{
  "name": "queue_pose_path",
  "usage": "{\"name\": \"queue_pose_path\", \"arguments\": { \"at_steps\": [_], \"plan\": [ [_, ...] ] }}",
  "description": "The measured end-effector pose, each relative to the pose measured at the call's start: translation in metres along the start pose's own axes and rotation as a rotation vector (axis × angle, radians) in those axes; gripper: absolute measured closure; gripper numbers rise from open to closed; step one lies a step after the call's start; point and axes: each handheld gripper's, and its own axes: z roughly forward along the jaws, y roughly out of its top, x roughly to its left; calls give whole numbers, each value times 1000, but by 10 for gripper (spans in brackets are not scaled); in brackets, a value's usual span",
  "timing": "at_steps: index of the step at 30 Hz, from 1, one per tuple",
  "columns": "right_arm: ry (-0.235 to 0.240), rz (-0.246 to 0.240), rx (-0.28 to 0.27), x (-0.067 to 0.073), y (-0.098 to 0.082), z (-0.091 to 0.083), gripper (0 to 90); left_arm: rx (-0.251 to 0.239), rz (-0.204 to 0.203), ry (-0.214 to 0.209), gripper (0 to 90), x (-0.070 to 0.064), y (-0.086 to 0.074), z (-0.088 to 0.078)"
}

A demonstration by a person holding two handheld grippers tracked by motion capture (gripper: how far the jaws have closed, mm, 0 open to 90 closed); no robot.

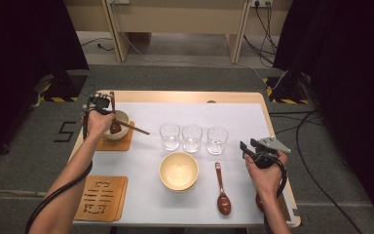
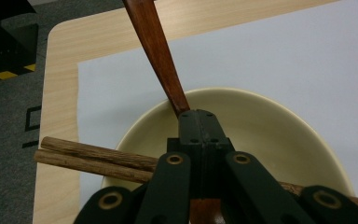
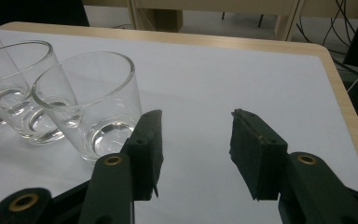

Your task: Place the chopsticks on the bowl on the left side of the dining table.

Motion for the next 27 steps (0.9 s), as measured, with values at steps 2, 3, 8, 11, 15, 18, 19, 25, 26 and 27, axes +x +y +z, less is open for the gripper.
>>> {"name": "queue_pose_path", "arguments": {
  "at_steps": [2, 3, 8, 11, 15, 18, 19, 25, 26, 27],
  "plan": [
    [0, 1, 0, 0, 0, 0, 540, 2, -5, 4, 892, 0, -1, 0],
    [0, -1, 0, 0, 0, 0, 541, 4, -7, 7, 892, 1, -1, -1],
    [-1, 0, 0, 0, 0, 0, 543, 15, -20, 13, 892, 1, -3, -3],
    [-2, -3, 4, -1, 0, 0, 543, 15, -45, 14, 891, 1, -5, -4],
    [-1, -4, 4, 0, 0, 0, 544, 22, -48, 18, 891, 2, -6, -3],
    [-2, -2, 3, -1, 0, 0, 544, 29, -47, 24, 892, 3, -7, -4],
    [-5, -2, 4, -1, 0, 0, 544, 31, -46, 24, 892, 3, -7, -5],
    [-4, -3, 7, -1, -1, 0, 544, 46, -46, 25, 892, 0, -8, -5],
    [-5, -2, 7, -1, -1, 0, 544, 49, -43, 26, 892, 0, -9, -5],
    [-5, -2, 7, -1, -1, 0, 544, 49, -43, 26, 891, 0, -9, -5]
  ]
}}
